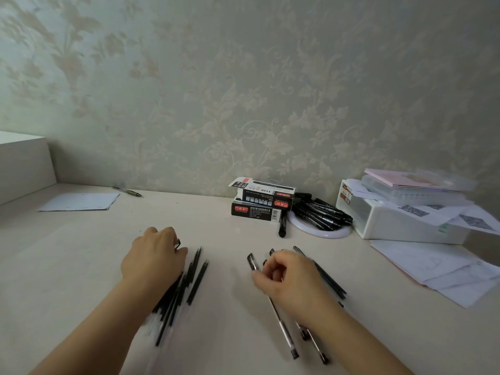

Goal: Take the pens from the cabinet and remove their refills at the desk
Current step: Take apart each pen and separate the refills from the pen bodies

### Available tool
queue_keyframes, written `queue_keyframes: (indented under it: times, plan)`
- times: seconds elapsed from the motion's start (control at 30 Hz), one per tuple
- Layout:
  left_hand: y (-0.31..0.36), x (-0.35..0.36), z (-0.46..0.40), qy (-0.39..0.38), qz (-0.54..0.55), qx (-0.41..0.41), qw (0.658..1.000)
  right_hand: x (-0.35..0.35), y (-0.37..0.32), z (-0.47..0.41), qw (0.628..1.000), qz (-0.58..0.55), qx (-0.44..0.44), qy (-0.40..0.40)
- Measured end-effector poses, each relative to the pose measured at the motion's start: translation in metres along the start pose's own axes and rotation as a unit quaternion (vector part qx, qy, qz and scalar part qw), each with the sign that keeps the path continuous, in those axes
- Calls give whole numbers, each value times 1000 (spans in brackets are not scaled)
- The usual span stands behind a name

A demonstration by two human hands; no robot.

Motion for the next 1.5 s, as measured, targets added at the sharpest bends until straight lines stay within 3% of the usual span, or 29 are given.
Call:
queue_keyframes:
  times: [0.1,0.2,0.33,0.47,0.63,0.83,0.97,1.17,1.37,1.5]
  plan:
    - [8,-4,1,21,41,33,998,-7,3,-5,993,-107,55,4]
    - [36,-12,9,44,205,98,973,-6,5,-7,973,-206,106,-7]
    - [76,0,35,-50,363,110,924,2,5,-4,941,-305,145,-32]
    - [97,13,56,-161,419,154,880,10,4,-2,929,-332,150,-60]
    - [93,13,55,-145,370,188,898,13,7,-3,907,-377,171,-76]
    - [97,0,56,-73,295,283,910,1,14,-7,941,-305,143,-14]
    - [100,1,61,-100,316,285,899,1,7,-5,941,-318,110,-36]
    - [93,1,54,-56,226,279,932,2,-5,-2,943,-319,65,-67]
    - [87,-2,47,-5,186,236,954,-9,-8,-6,945,-325,41,-23]
    - [89,-2,49,-17,204,228,952,-12,-5,-6,949,-314,40,9]
Point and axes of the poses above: each hand's wrist, its own z-axis away from the middle knuckle, its own x-axis out of the palm, y = z × x, the point moved 6 cm from there along -z, towards the middle knuckle, and after that the axes turned 8 degrees about y, right-handed, at the moved point
